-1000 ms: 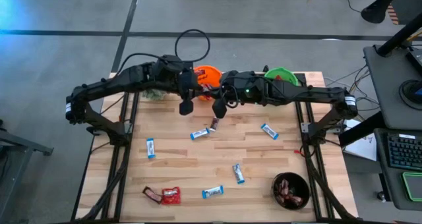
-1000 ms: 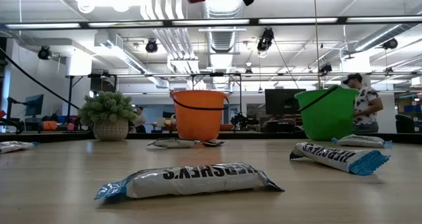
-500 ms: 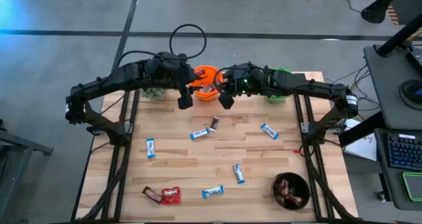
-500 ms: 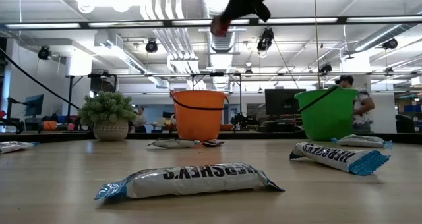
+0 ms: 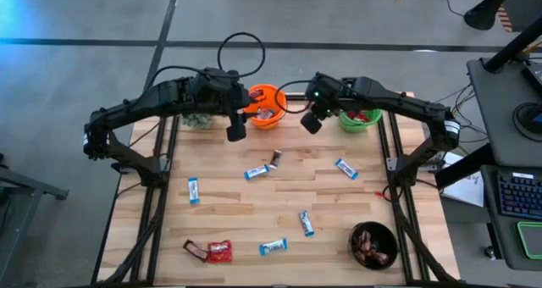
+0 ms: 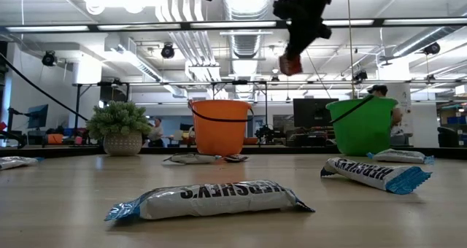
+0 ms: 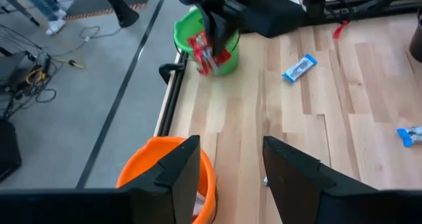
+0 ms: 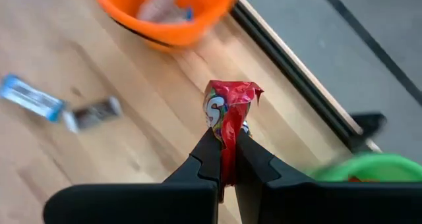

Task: Sort candy
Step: Put the red candy into the green bucket

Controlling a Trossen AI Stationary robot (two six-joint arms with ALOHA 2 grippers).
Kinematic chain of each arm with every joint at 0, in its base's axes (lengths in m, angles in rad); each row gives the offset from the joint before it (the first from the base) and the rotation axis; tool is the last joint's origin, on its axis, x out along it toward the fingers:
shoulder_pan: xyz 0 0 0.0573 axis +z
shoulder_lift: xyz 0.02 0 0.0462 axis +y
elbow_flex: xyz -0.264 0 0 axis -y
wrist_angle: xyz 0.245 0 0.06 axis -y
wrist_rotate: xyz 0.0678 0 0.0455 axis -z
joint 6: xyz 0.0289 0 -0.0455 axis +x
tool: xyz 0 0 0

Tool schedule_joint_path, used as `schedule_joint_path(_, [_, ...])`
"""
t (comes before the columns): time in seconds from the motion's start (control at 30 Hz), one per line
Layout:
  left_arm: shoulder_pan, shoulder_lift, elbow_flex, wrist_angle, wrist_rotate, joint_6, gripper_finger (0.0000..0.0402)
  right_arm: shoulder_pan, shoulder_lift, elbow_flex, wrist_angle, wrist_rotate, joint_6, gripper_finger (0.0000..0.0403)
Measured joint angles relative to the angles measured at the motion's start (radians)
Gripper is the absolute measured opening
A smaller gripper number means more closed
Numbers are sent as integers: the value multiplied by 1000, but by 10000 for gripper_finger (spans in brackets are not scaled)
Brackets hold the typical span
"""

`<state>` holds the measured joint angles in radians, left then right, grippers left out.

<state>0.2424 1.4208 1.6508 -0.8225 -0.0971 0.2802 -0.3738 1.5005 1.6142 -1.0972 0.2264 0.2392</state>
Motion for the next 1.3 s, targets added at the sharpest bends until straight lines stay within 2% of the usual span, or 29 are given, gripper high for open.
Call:
schedule_joint_path(0.17, [0,0,0,-13,0,0,148,-51,0,0,-94,87,-15,12])
schedule_joint_path(0.43, [0,0,-1,-17,-3,0,148,-202,0,0,-177,89,-62,12])
schedule_joint_path(0.67, [0,1,-2,-68,-101,-1,148,-329,0,0,-282,89,-142,12])
schedule_joint_path(0.77, [0,1,-2,-78,-105,-3,148,-367,0,0,-315,89,-158,12])
schedule_joint_path(1.3, [0,1,-2,-78,-105,-9,148,-399,0,0,-344,88,-215,13])
